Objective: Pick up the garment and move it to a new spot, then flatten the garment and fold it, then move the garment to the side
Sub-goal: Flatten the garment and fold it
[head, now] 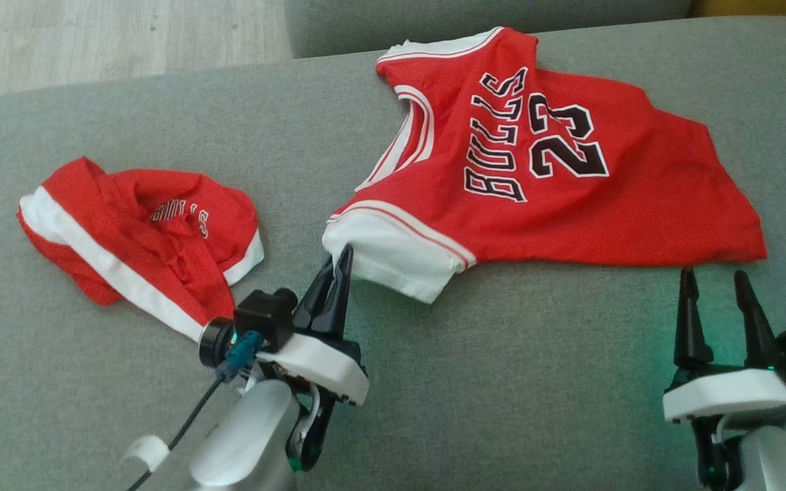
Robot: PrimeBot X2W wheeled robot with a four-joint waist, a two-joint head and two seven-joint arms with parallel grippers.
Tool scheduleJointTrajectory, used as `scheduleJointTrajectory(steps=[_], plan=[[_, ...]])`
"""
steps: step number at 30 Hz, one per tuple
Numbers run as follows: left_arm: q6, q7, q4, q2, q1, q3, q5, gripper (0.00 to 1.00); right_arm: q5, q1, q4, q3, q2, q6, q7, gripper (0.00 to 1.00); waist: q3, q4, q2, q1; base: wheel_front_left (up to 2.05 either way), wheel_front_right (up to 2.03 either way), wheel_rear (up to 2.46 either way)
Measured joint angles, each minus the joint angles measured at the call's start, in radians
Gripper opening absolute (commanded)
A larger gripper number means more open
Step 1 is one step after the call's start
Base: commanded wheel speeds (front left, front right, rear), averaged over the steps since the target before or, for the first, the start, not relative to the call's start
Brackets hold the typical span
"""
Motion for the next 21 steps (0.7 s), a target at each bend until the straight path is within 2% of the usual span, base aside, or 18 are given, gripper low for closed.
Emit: scheduleJointTrajectory(steps=[9,15,21], plan=[[-0.012,-0.007,-0.234,0.001,0.083,0.132,0.081,0.0,0.0,-0.137,0.189,-0.124,0.0,0.0,0.025,1.0,0.016,0.013,0.0,0.0,0.0,0.0,0.0],[-0.036,-0.007,-0.275,0.001,0.102,0.145,0.097,0.0,-0.093,-0.265,0.367,-0.298,0.0,0.0,0.079,1.0,0.054,0.03,0.0,0.0,0.0,0.0,0.0],[-0.037,-0.007,-0.28,0.001,0.102,0.138,0.095,0.0,-0.145,-0.356,0.493,-0.352,0.0,0.0,0.089,1.0,0.078,0.048,0.0,0.0001,0.0,0.0,0.0]])
